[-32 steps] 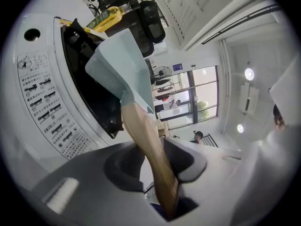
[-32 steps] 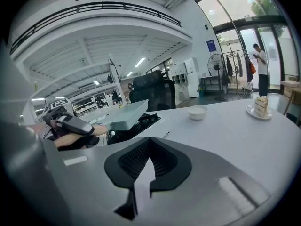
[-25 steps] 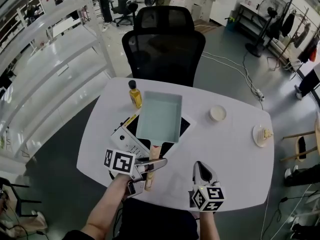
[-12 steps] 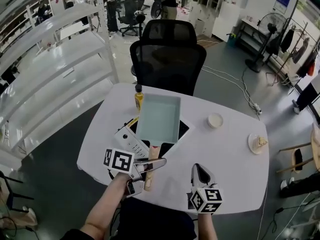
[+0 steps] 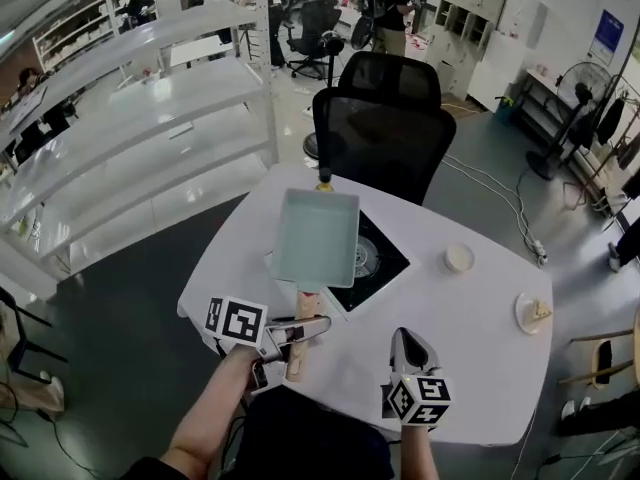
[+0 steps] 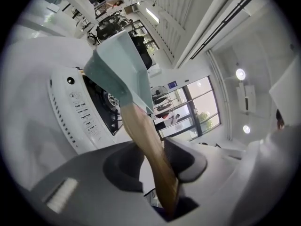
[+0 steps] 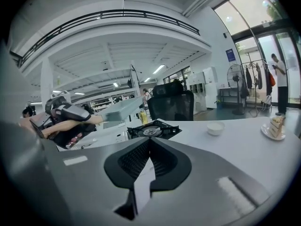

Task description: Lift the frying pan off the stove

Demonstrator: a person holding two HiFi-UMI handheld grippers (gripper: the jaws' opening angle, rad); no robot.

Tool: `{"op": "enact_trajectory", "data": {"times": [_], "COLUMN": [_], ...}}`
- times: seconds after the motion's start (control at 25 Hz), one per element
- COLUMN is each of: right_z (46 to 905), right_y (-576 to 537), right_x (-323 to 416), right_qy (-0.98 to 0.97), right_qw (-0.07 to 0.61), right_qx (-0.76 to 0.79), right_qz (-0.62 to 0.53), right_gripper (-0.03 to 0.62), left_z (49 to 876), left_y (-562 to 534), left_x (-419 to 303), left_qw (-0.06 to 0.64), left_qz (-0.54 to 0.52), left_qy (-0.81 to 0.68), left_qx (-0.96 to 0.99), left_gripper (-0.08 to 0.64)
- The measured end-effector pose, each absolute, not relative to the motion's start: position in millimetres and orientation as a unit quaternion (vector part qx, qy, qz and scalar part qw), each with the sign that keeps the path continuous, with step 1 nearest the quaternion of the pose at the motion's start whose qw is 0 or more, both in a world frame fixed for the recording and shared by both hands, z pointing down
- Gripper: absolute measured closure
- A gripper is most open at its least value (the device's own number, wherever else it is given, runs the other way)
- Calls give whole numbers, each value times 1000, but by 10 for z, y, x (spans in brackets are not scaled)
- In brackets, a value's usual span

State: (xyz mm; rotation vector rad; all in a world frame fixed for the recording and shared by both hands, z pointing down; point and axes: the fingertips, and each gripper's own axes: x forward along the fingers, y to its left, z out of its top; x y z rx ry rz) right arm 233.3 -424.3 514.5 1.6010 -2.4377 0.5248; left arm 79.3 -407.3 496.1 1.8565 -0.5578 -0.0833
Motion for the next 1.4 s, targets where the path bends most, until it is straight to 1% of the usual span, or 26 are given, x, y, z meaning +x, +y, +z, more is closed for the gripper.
{"op": "enact_trajectory", "data": {"times": [0.6, 0.72, 0.92, 1.4], "right_z": [5056, 5023, 5054, 4959], "right_y": [-4188, -4158, -4166, -4291], "right_x": [1687, 1587, 1518, 1368], "right_qy": [-864, -869, -871, -879], "right_qw": [100, 101, 107, 97], "right_qx": [464, 456, 454, 447], "right_qz": [167, 164, 156, 136], "right_gripper": [588, 588, 588, 588], "left_z": [4966, 5006, 5095, 5172], "left_y": [-3605, -3485, -3352, -3087], "left_x": [-56, -189, -327, -463], "left_qw": [563, 573, 572, 568], "left_qz": [-102, -115, -123, -141], "left_qy": [-334, -346, -357, -363], "left_qx": [749, 734, 728, 725], "left_gripper": [367, 367, 367, 365]}}
